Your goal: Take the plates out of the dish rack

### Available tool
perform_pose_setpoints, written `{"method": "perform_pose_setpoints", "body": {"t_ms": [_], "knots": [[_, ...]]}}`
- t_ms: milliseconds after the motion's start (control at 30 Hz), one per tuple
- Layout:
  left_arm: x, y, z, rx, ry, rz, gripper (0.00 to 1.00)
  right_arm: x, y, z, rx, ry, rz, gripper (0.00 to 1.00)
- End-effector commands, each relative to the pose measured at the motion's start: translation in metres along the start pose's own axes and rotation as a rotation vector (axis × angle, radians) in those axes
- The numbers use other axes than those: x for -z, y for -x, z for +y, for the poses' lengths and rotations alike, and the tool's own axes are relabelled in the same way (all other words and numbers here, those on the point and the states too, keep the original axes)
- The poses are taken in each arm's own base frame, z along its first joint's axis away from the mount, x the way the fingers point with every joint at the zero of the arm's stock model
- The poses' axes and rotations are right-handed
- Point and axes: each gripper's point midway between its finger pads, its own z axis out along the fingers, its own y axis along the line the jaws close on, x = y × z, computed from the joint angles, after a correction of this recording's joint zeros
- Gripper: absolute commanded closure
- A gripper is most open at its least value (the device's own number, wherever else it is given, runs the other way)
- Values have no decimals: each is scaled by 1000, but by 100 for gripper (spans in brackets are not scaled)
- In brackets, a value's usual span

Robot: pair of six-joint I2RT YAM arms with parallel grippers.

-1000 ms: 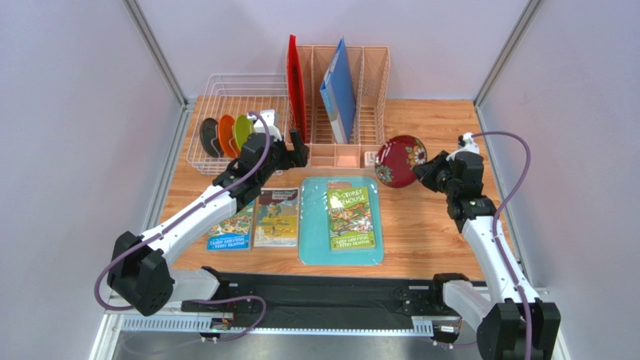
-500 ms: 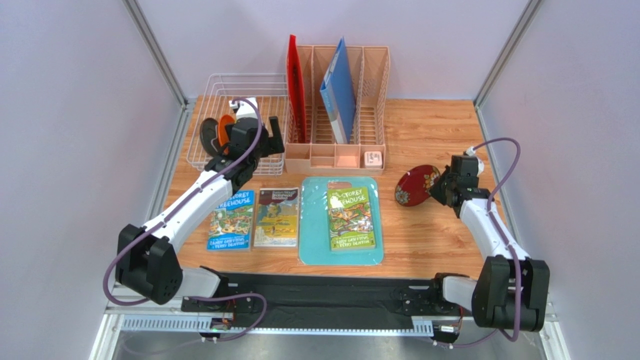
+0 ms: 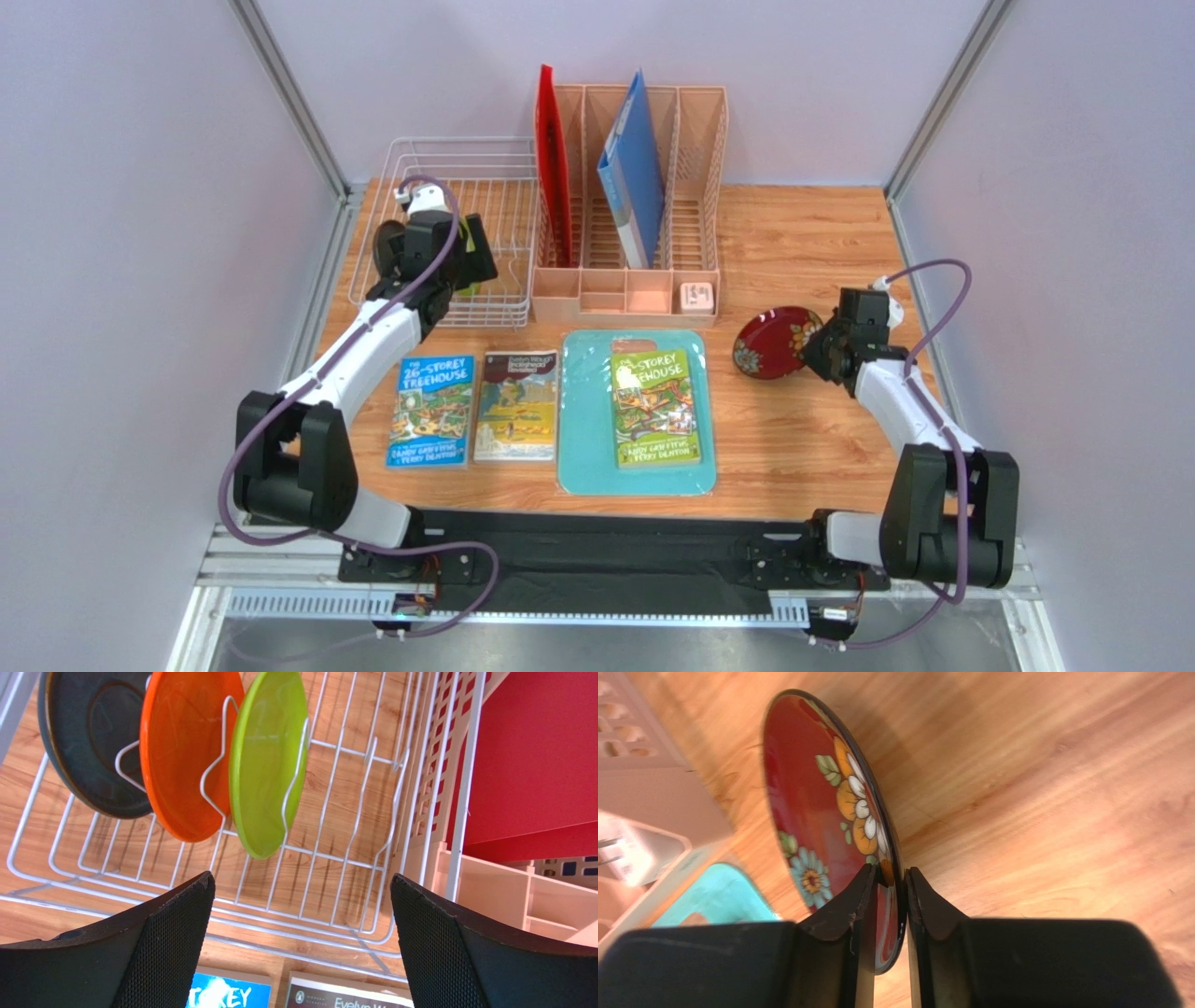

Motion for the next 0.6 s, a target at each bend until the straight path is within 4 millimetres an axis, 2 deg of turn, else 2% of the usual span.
{"method": "perform_pose_setpoints", "body": {"t_ms": [0, 200, 233, 267, 300, 400, 567], "knots": [[2, 24, -14, 18, -57, -36, 1, -8, -16, -44, 29, -190, 26, 74], [-6, 20, -14, 3, -64, -18, 2, -13, -17, -57, 41, -245, 31, 70], [-9, 18, -13, -1, -61, -13, 2, -14, -18, -59, 43, -254, 33, 68], [-10, 20, -11, 2, -59, -14, 2, -14, -17, -61, 44, -263, 26, 54], [-12, 23, -11, 2, -59, -17, 2, -14, -17, -63, 47, -272, 25, 50], [-19, 25, -4, 10, -45, -8, 2, -13, -15, -64, 51, -280, 15, 43], [-35, 26, 3, 17, -43, -4, 4, -7, -9, -62, 64, -281, 0, 40]]}}
